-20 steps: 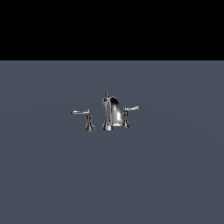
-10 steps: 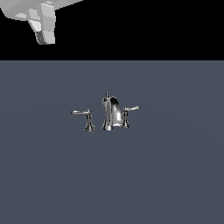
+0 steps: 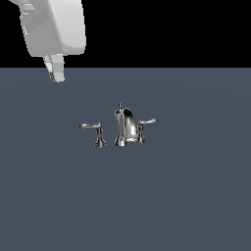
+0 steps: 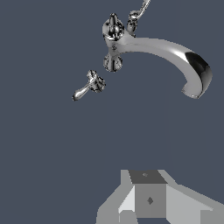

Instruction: Turn on the faucet by rotating a designated handle.

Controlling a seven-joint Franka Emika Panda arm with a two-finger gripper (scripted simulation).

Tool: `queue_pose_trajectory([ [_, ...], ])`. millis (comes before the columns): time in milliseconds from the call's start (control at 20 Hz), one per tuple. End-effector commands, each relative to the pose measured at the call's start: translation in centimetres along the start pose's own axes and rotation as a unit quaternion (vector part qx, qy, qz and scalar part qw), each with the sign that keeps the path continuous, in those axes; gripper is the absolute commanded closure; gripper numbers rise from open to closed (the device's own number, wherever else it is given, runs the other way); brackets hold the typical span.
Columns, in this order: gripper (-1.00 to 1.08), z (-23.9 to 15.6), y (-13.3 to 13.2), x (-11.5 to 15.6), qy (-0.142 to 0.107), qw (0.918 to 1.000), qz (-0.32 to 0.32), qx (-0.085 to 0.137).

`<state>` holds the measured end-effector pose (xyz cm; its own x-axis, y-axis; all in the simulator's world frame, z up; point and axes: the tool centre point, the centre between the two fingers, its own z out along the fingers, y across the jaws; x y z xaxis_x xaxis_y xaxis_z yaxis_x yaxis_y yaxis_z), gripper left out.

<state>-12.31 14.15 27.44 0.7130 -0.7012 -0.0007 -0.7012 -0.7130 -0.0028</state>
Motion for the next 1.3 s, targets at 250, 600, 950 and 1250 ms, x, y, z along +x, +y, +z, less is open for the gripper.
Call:
queue_pose_trajectory([
  [250, 1.08, 3.6, -3.1, 1.5, -0.001, 0.9980, 0.064, 0.002],
  [600, 1.08, 6.8, -5.6, 3.2, -0.001, 0.9928, 0.120, 0.002],
  [950, 1.08, 10.3, -8.0, 5.4, 0.000, 0.9835, 0.181, 0.000],
  [1250, 1.08, 13.5, -10.0, 7.7, 0.001, 0.9717, 0.236, -0.001],
])
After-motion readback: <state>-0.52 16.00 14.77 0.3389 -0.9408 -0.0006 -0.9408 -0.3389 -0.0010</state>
